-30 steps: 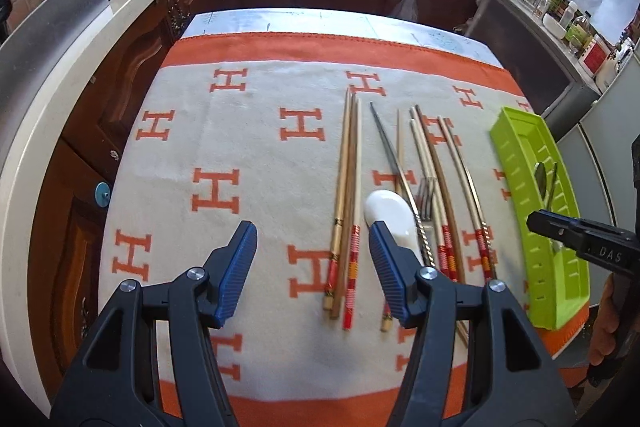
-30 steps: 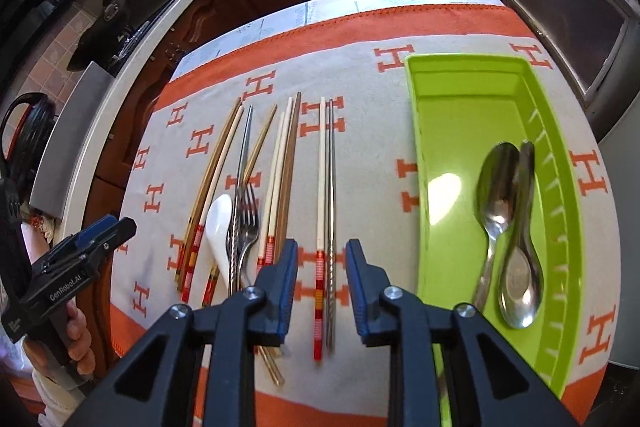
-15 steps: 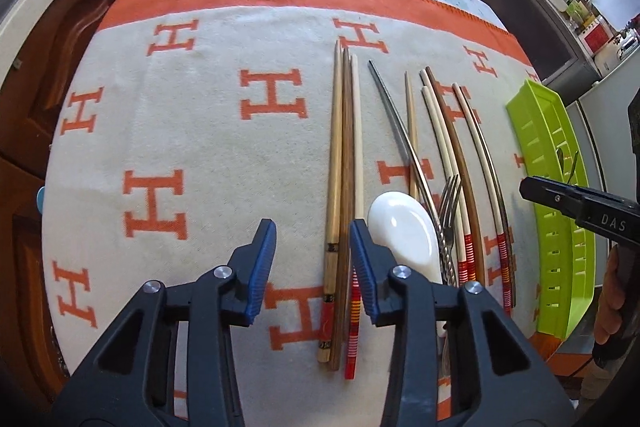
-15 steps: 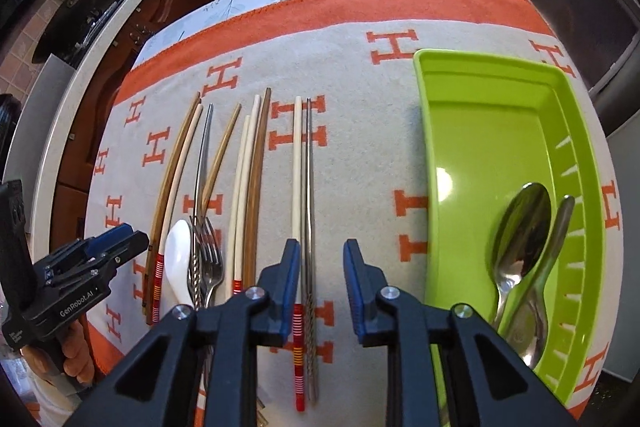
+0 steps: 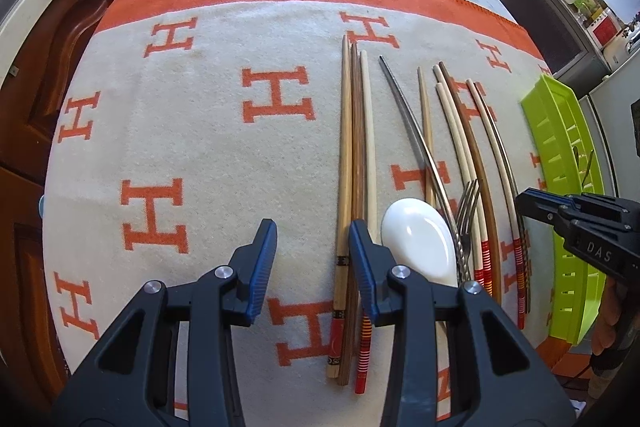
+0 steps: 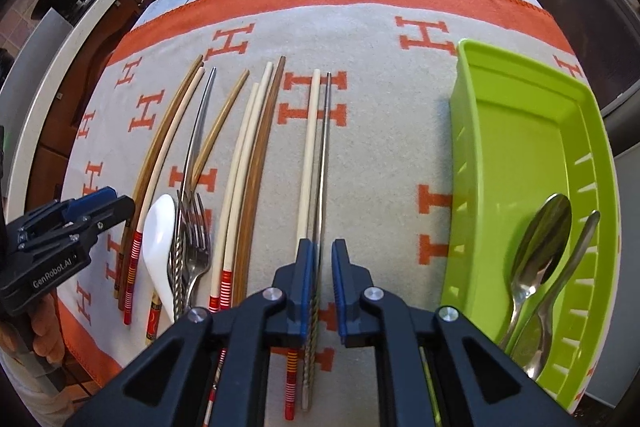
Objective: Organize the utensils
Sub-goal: 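Grasp a metal chopstick with the right gripper while the left grasps a wooden chopstick, then carry the metal chopstick into the tray with right gripper while left drops its chopstick there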
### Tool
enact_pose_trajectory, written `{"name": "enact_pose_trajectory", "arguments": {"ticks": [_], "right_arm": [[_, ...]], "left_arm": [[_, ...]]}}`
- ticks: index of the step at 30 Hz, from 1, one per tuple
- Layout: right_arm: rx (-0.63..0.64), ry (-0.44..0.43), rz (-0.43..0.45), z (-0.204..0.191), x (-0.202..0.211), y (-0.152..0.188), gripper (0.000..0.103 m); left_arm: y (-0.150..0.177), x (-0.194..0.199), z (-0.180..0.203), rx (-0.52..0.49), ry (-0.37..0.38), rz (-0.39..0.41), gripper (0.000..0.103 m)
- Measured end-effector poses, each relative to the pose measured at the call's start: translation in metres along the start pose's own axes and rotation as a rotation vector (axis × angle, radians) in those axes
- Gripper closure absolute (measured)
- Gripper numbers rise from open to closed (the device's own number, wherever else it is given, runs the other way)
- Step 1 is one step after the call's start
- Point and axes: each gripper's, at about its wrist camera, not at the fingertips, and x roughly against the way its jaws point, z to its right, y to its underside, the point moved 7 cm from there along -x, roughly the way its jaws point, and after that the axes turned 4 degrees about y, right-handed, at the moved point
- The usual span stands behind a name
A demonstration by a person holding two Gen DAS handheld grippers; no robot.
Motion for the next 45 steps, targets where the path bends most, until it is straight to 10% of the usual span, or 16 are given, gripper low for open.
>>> {"name": "enact_pose_trajectory", "arguments": {"ticks": [24, 27, 45], "right_arm": [[0.000, 0.073, 0.188, -0.001, 0.001, 0.007, 0.097], [-0.005, 0.091, 0.214, -0.002, 0.003, 0.011, 0.098], [-0.194, -0.138, 0.343, 0.027, 0.064, 0.030, 0.098]], "left_arm": [[-0.009, -0.006, 0.004, -0.012, -0.143, 0.146, 0.069], [-0.004, -0.004, 0.008, -0.030, -0.140, 0.195, 0.087], [0.016, 0.062, 0.020, 0.055, -0.062, 0.274, 0.099]]}}
